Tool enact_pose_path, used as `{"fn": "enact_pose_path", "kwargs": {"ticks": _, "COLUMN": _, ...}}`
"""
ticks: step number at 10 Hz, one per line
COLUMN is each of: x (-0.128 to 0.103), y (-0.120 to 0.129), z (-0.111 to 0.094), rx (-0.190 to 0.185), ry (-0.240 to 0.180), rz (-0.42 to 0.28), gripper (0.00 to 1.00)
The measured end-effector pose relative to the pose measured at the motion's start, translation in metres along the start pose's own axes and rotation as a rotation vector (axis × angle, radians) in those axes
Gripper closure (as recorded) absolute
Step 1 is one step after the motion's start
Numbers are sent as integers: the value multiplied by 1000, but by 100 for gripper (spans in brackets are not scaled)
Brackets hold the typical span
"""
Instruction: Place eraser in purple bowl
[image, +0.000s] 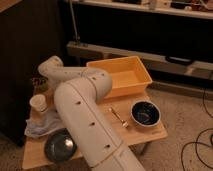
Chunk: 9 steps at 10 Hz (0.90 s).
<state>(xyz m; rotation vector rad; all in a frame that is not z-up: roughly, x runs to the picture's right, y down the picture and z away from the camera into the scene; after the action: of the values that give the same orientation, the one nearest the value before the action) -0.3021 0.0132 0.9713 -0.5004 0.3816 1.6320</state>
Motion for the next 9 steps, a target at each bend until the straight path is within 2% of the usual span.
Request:
{"fn": "enact_pose_path", "kwargs": {"ticks": 1, "x": 0, "y": 0, "z": 2, "rx": -9, "ry": 11, "rz": -6, "gripper": 68}}
{"fn": "enact_pose_path", "kwargs": {"ticks": 3, "x": 2, "y": 1, "z": 6, "rx": -13, "ry": 46, "rz": -20, "gripper": 87}}
{"fn": "enact_pose_path", "kwargs": {"ticks": 4, "x": 3, "y": 1, "z": 6, "rx": -23, "ry": 79, "rz": -31, "gripper": 98}}
{"fn": "enact_pose_path", "kwargs": {"ticks": 6, "x": 4, "y": -2, "z": -3, "rx": -56, "ry": 121, "rz": -47, "gripper": 100}}
{"fn": "enact_pose_path", "kwargs": {"ticks": 7, "x": 4, "y": -6, "z": -21, "rx": -90, "ry": 136, "rz": -66, "gripper": 100}}
{"fn": "enact_pose_path", "kwargs": {"ticks": 9, "x": 6, "y": -2, "z": -61, "rx": -164, "ry": 130, "rz": -108, "gripper": 100}}
